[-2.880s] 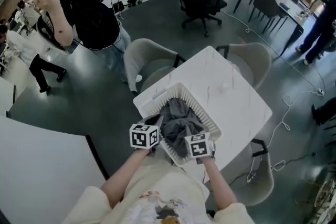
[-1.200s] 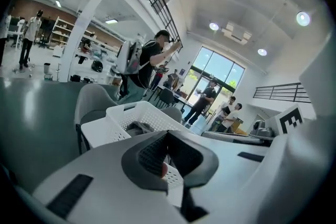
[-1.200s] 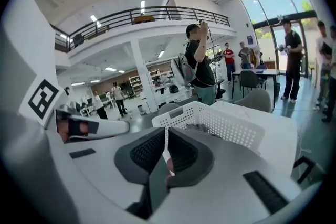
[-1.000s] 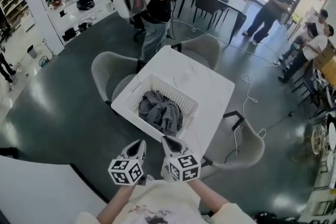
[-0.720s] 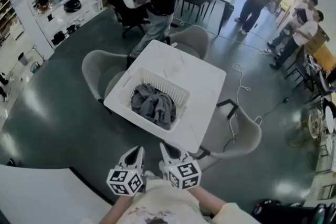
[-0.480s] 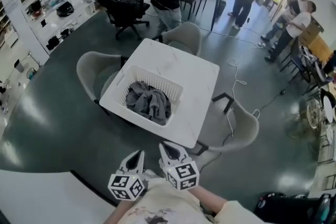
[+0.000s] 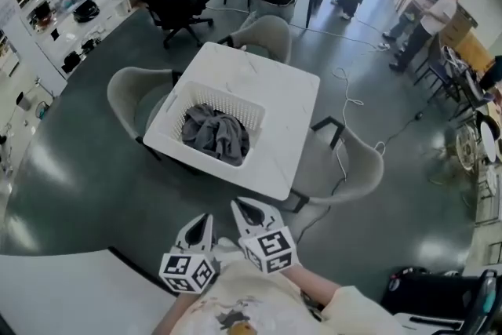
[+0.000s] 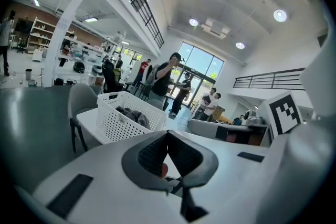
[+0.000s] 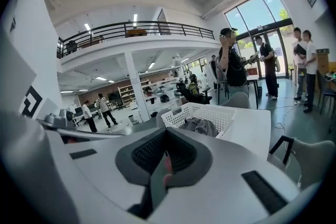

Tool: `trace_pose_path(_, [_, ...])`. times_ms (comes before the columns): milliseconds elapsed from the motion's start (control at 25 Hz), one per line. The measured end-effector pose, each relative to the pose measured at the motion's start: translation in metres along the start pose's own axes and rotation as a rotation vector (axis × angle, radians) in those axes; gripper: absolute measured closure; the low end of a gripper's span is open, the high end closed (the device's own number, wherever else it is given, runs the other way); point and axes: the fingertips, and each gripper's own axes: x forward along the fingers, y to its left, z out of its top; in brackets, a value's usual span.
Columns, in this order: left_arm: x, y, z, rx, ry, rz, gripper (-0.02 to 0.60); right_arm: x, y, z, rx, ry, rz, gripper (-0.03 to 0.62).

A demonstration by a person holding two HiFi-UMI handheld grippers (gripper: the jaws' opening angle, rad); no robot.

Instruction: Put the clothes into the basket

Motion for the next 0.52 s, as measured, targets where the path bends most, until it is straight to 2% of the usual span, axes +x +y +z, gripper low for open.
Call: trace_pose_path(520, [0.017, -0.001, 0.010, 0.008, 0.001, -0.018, 0.571, 0.007, -0.013, 0.008, -0.003, -0.006, -0.029, 0.588])
